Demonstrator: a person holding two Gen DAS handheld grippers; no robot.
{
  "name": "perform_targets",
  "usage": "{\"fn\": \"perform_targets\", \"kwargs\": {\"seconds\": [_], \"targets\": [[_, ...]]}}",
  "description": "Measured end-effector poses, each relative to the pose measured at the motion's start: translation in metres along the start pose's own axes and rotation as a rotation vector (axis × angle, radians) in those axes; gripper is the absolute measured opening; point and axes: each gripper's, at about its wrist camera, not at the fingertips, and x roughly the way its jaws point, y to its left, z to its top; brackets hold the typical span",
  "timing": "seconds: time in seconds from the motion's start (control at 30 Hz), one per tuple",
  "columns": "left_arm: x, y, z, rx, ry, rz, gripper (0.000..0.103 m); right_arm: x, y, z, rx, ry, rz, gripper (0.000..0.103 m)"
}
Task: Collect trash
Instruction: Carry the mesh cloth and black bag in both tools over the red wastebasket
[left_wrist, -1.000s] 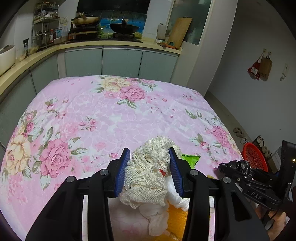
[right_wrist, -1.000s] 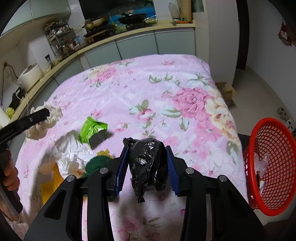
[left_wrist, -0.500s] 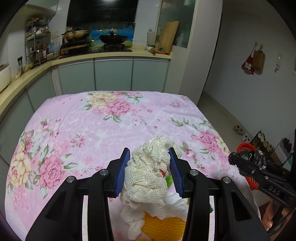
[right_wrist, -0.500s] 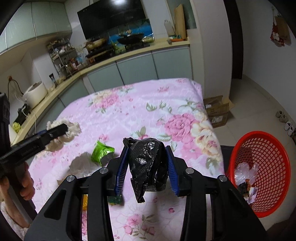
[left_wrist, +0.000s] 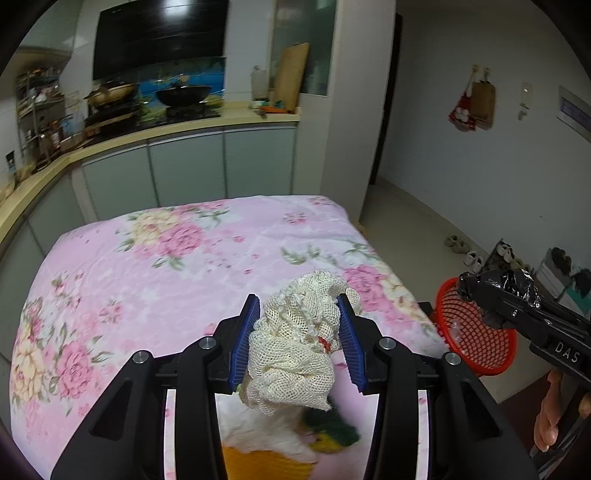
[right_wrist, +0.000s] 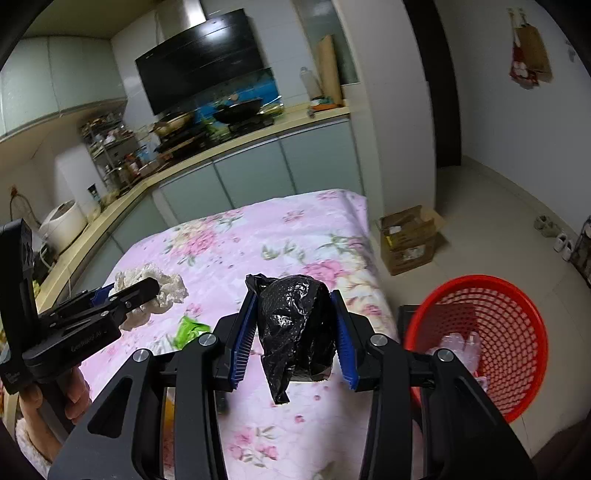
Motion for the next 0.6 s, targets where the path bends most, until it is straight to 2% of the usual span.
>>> {"fn": "perform_targets", "kwargs": {"seconds": [0.6], "targets": [[0.029, -0.090, 0.012, 0.124, 0.023, -0.154, 0.041, -0.046, -0.072, 0.000, 0.128, -0.070, -0.134, 0.038]]}}
